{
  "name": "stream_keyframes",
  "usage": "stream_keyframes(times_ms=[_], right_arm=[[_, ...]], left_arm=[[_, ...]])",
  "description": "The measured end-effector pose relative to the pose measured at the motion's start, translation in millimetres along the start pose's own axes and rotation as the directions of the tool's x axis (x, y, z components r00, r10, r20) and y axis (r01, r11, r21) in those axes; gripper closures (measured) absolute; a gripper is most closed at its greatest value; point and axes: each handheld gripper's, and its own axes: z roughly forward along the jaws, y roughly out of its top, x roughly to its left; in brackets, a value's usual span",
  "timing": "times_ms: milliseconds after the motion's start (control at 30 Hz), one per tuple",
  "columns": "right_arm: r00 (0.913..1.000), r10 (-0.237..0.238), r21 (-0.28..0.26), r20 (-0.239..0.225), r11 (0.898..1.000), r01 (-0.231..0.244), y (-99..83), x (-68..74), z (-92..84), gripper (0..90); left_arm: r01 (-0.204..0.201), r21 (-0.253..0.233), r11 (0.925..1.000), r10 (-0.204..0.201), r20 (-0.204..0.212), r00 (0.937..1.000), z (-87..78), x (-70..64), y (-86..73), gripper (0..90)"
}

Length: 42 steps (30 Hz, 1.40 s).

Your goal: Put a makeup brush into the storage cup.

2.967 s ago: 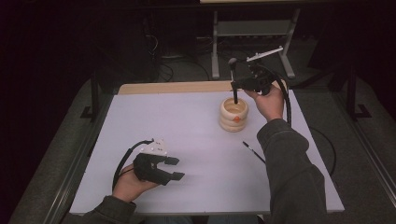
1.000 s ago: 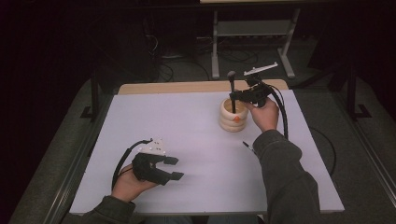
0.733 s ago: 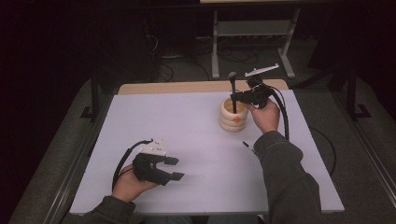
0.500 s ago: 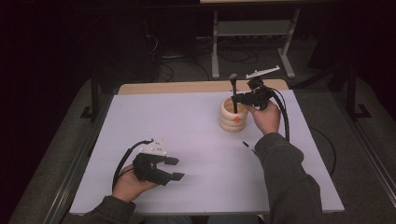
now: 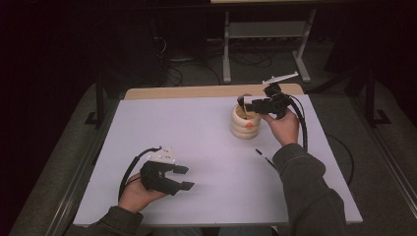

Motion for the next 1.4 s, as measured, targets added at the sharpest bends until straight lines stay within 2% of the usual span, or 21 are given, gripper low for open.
stream_keyframes(times_ms=[267, 300, 467, 633, 867, 1100, 1133, 1400], right_arm=[[0.9999, -0.015, 0.007, 0.001, 1.000, 0.015, -5.5, 3.1, -12.7, 52.6], [0.9996, -0.028, 0.000, 0.004, 1.000, 0.028, -6.6, 2.8, -15.0, 52.1], [0.9996, -0.023, -0.005, -0.018, 1.000, 0.023, -9.9, 6.8, -23.3, 50.7], [0.9985, -0.048, -0.004, -0.026, 0.999, 0.048, -15.2, 9.3, -30.3, 50.4], [0.9977, -0.054, 0.007, -0.042, 0.999, 0.054, -20.4, 14.8, -35.8, 48.2], [0.9947, -0.078, 0.003, -0.067, 0.997, 0.078, -28.0, 23.3, -40.0, 45.4], [0.9947, -0.081, 0.017, -0.063, 0.996, 0.082, -31.5, 26.5, -40.3, 44.1], [0.9916, -0.099, 0.029, -0.084, 0.994, 0.102, -44.8, 34.3, -43.4, 36.9]], left_arm=[[0.001, 0.002, 1.0000, -0.001, 0.000, 1.0000, -0.9, 1.5, -0.6, 40.5], [0.000, 0.000, 1.0000, 0.000, 0.001, 1.0000, -0.9, 2.0, -0.9, 40.1], [0.004, -0.005, 1.0000, -0.004, 0.007, 1.0000, -0.8, 2.2, -1.1, 39.9], [0.011, -0.014, 0.9998, -0.011, 0.010, 0.9999, -1.7, 2.1, -2.4, 39.9], [0.012, -0.022, 0.9997, -0.012, -0.003, 0.9999, -6.5, 3.1, -3.7, 39.9], [0.009, -0.012, 0.9999, -0.009, -0.002, 1.0000, -3.2, 2.0, -3.6, 38.9], [0.009, -0.013, 0.9999, -0.009, -0.003, 1.0000, -3.4, 2.0, -3.5, 38.9], [0.004, -0.018, 0.9998, -0.005, -0.010, 0.9999, -3.3, 0.7, -1.6, 39.0]])
